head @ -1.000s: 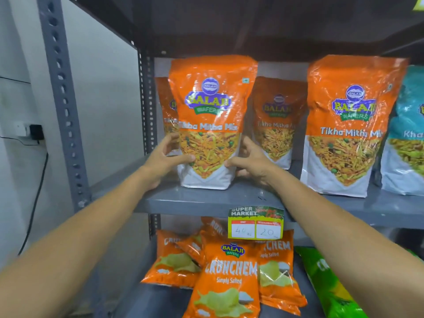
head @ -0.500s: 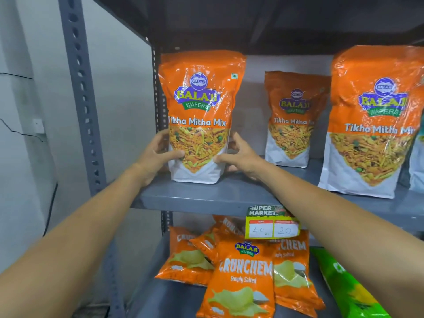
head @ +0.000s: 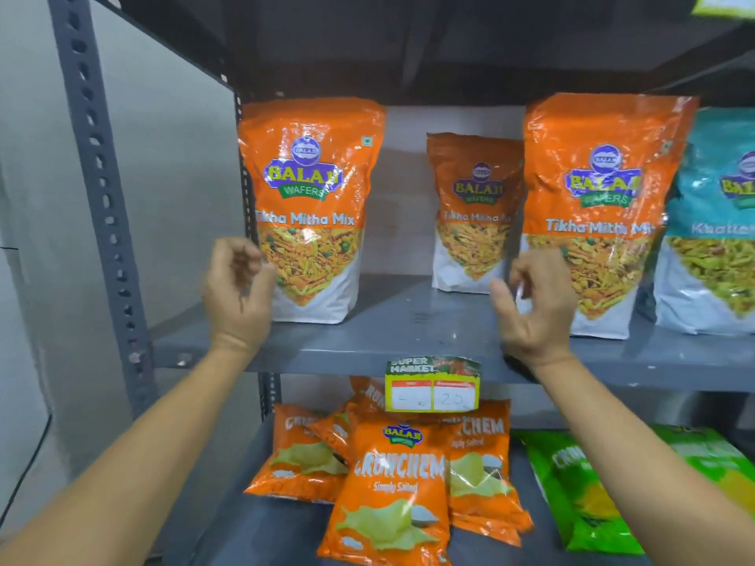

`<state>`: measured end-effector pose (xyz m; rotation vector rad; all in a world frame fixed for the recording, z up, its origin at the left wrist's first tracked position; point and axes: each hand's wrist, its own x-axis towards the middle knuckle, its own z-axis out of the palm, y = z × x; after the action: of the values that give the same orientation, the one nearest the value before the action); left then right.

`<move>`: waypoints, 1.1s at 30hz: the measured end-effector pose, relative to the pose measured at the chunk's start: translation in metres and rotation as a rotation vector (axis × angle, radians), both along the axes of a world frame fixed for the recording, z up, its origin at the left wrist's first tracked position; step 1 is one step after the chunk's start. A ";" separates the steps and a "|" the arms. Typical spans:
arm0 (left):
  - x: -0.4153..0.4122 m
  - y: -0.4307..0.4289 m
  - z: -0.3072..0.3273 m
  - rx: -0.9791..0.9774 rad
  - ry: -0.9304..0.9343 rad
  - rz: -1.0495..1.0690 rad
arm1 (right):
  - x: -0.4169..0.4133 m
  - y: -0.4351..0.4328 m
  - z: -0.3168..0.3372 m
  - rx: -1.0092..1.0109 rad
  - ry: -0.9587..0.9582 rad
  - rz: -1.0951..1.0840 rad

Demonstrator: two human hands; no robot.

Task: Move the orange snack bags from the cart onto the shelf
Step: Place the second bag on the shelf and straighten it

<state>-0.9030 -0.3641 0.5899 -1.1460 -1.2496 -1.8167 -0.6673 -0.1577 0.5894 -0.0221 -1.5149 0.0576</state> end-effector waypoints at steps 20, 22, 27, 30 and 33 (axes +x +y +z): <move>0.143 0.204 0.015 -0.845 -0.219 -0.519 | 0.090 0.123 0.003 -1.070 -0.073 0.402; 0.153 0.216 0.015 -0.885 -0.240 -0.528 | 0.091 0.125 0.006 -1.070 -0.144 0.453; 0.156 0.223 0.014 -0.807 -0.311 -0.599 | 0.089 0.124 0.002 -0.997 -0.200 0.500; 0.135 0.215 0.018 -0.818 -0.325 -0.609 | 0.075 0.126 0.005 -0.984 -0.306 0.472; 0.116 0.202 0.018 -0.764 -0.379 -0.585 | 0.050 0.118 0.012 -0.952 -0.438 0.445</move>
<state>-0.7875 -0.1622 0.6075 -1.7700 -2.1125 -2.0932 -0.6170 -0.0393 0.6016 -0.4843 -1.7715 1.1881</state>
